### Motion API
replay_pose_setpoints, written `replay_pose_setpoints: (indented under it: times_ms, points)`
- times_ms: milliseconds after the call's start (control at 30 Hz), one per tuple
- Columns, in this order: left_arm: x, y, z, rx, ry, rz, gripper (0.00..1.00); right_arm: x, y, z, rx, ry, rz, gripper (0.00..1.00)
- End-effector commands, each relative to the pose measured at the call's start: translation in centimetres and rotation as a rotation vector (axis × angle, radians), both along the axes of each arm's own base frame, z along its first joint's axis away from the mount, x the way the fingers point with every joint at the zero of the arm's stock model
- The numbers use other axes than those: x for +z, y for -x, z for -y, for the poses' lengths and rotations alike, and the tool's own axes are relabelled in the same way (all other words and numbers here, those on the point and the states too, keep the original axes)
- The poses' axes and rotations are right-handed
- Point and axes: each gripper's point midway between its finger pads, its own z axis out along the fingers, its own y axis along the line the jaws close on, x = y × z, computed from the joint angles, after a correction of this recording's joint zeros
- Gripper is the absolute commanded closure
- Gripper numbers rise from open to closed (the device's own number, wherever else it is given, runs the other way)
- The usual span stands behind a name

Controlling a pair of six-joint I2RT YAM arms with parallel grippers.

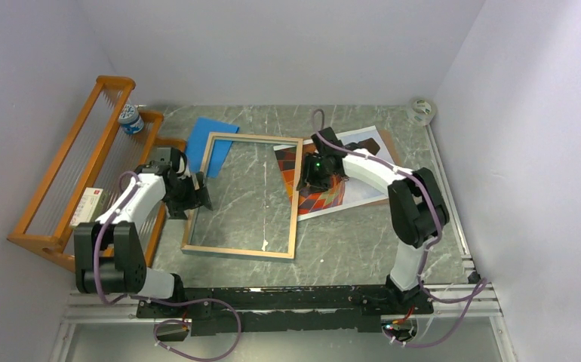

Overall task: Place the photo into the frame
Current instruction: Turn over the photo frame at the center of the board, then pick up the photo frame item from the photo frame.

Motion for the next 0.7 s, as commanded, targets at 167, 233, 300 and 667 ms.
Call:
replay_pose_setpoints:
  times_ms: [167,233,300,667]
  points:
    - [8.7,-3.0,3.4,-0.122,0.179,0.321,0.13,3.3,0.6,9.3,-0.478,-0.147,0.091,0.47]
    - [10.0,-3.3,4.7,-0.146,0.238,0.374,0.14,3.0,1.4,11.9,-0.590,-0.178,0.091,0.44]
    - [11.2,-3.6,6.1,-0.172,0.300,0.419,0.15,2.3,2.2,14.5,-0.691,-0.184,0.089,0.43]
    - [14.0,-5.4,18.8,-0.462,0.505,0.510,0.14,-0.4,4.8,19.8,-0.892,-0.261,0.120,0.42]
